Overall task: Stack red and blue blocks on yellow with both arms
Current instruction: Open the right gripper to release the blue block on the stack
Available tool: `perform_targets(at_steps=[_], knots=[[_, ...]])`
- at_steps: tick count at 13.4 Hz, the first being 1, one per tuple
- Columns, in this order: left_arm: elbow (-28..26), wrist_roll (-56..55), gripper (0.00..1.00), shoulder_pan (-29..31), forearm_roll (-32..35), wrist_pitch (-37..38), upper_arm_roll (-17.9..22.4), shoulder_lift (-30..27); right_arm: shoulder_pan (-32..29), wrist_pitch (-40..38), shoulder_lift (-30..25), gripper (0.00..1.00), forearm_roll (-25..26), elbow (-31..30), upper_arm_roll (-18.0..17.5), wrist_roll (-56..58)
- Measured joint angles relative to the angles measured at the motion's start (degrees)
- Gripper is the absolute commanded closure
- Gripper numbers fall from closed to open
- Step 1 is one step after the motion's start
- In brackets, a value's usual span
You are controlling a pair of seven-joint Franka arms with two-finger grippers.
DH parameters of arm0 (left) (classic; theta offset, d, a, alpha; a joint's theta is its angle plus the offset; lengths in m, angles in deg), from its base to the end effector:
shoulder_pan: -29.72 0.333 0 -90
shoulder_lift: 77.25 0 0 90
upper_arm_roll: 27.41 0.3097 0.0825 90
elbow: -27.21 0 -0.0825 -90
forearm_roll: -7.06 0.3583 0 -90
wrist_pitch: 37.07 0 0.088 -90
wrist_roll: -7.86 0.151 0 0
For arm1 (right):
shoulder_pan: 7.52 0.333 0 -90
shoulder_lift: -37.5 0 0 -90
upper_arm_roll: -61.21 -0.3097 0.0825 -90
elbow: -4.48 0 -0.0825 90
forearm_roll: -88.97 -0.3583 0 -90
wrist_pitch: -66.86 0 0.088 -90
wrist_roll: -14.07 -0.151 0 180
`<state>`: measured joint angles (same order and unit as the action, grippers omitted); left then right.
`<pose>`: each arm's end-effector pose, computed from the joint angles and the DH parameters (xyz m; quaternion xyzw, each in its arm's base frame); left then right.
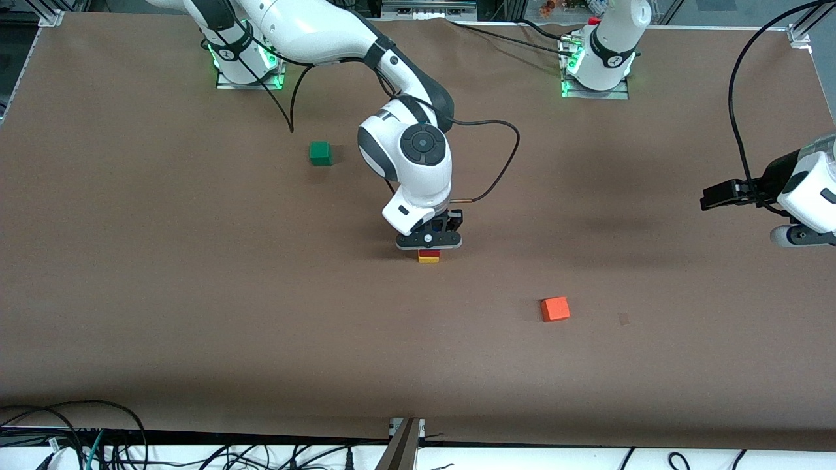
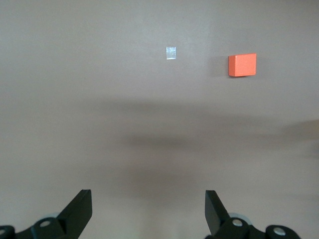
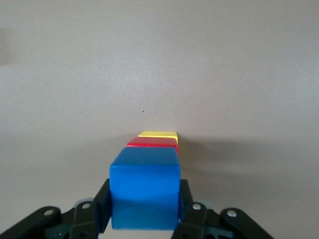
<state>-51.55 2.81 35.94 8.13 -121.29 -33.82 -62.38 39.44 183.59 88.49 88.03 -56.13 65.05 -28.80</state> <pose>0.5839 0.0082 0.5082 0.9957 0.0431 -0.0814 0.0014 0.5411 0.5299 0.2670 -0.9987 -0.0124 -0.0456 0.0180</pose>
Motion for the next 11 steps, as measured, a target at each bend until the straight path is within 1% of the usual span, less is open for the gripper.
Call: perform_targets(at_steps=[1, 7, 9, 11], knots=[[-0.1, 0.0, 0.00, 0.0, 0.0, 0.0, 0.0, 0.0, 0.0, 0.0, 0.0, 0.00, 0.1, 0.0, 0.0, 0.0], [-0.1, 0.0, 0.00, 0.0, 0.0, -0.1, 0.0, 0.0, 0.0, -0.3, 0.2, 0.00, 0.2, 0.1, 0.4, -1.8], [-0.1, 0.0, 0.00, -0.1, 0.0, -0.1, -0.1, 0.0, 0.0, -2.3, -0.1, 0.00, 0.3, 1.3, 0.9, -2.0], [-0.1, 0.0, 0.00, -0.1, 0.0, -0.1, -0.1, 0.0, -0.3, -5.9, -2.3, 0.00, 0.3, 2.7, 2.2, -2.2]])
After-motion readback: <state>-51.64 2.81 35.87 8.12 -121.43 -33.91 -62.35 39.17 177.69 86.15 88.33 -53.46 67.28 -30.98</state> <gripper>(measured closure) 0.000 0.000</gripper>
